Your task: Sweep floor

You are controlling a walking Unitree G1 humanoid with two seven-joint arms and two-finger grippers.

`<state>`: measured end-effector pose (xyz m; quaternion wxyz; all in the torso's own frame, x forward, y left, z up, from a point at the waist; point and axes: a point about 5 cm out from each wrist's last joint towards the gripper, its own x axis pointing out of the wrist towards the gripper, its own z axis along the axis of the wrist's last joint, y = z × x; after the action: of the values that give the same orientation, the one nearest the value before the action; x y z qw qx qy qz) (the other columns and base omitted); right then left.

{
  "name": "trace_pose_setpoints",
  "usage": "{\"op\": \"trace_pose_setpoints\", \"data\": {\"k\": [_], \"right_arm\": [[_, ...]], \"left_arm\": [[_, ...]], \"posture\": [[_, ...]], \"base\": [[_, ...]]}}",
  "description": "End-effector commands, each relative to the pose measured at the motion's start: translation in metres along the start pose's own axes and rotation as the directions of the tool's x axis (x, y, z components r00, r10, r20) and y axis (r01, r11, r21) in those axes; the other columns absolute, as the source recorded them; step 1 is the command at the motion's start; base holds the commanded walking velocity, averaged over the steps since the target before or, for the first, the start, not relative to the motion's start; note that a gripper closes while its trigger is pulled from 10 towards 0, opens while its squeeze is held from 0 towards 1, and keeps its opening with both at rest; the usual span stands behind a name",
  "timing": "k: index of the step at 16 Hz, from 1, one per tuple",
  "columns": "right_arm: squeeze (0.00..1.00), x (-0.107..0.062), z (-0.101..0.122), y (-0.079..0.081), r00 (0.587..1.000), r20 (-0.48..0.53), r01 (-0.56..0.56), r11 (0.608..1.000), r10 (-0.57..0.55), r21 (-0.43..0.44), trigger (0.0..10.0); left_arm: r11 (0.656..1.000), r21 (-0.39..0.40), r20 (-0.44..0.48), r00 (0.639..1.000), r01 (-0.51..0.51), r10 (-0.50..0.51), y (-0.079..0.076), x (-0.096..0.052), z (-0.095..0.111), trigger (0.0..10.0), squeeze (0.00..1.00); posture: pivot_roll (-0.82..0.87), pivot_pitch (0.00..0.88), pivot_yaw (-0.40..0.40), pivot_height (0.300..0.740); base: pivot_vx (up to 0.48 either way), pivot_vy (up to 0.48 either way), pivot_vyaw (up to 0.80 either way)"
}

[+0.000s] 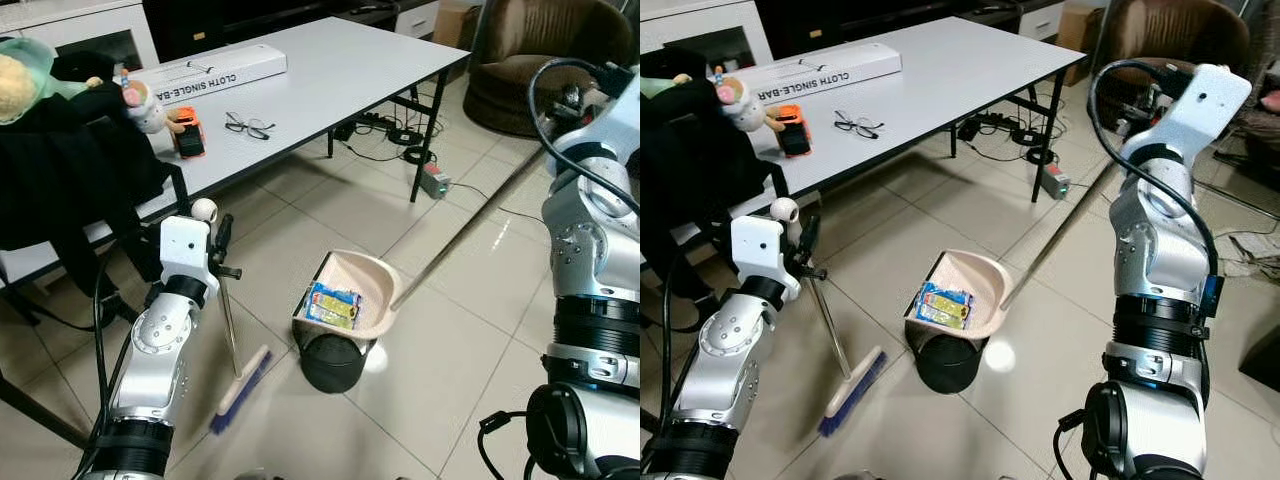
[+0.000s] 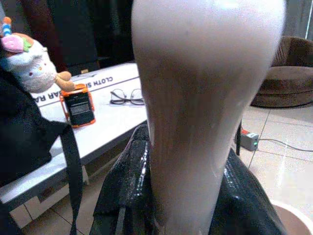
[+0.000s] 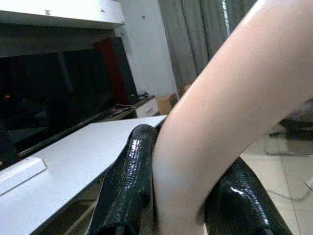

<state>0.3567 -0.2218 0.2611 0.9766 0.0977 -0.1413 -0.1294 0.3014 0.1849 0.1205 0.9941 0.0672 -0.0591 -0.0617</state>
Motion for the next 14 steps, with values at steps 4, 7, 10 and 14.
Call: {"op": "trace_pose_setpoints", "data": {"k": [4, 7, 10, 14], "right_arm": [[0.0, -0.009, 0.018, 0.029, 0.972, 0.149, -0.173, 0.982, 0.183, -0.078, 10.0], [0.0, -0.023, 0.01, 0.054, 0.92, 0.188, -0.305, 0.929, 0.344, -0.208, 10.0], [0.0, -0.047, -0.011, 0.082, 0.835, 0.195, -0.437, 0.835, 0.515, -0.334, 10.0], [0.0, -0.082, -0.041, 0.108, 0.72, 0.204, -0.566, 0.731, 0.664, -0.382, 10.0]], "left_arm": [[1.0, 0.023, 0.025, 1.0, 0.014, -0.015, 0.001, 0.002, 0.007, 10.0, 0.0], [0.999, 0.028, 0.024, 0.999, 0.02, -0.021, 0.0, 0.002, 0.007, 10.0, 0.0], [0.999, 0.034, 0.024, 0.999, 0.028, -0.028, -0.001, 0.003, 0.007, 10.0, 0.0], [0.998, 0.041, 0.023, 0.999, 0.04, -0.041, -0.003, 0.004, 0.007, 10.0, 0.0]], "posture": [[-0.02, 0.0, 0.022, 0.74], [-0.02, 0.0, 0.023, 0.74], [-0.01, 0.0, 0.024, 0.74], [-0.01, 0.0, 0.023, 0.74]], "base": [[0.0, 0.0, 0.0], [0.0, 0.0, 0.0], [0.0, 0.0, 0.0], [0.0, 0.0, 0.0]]}}
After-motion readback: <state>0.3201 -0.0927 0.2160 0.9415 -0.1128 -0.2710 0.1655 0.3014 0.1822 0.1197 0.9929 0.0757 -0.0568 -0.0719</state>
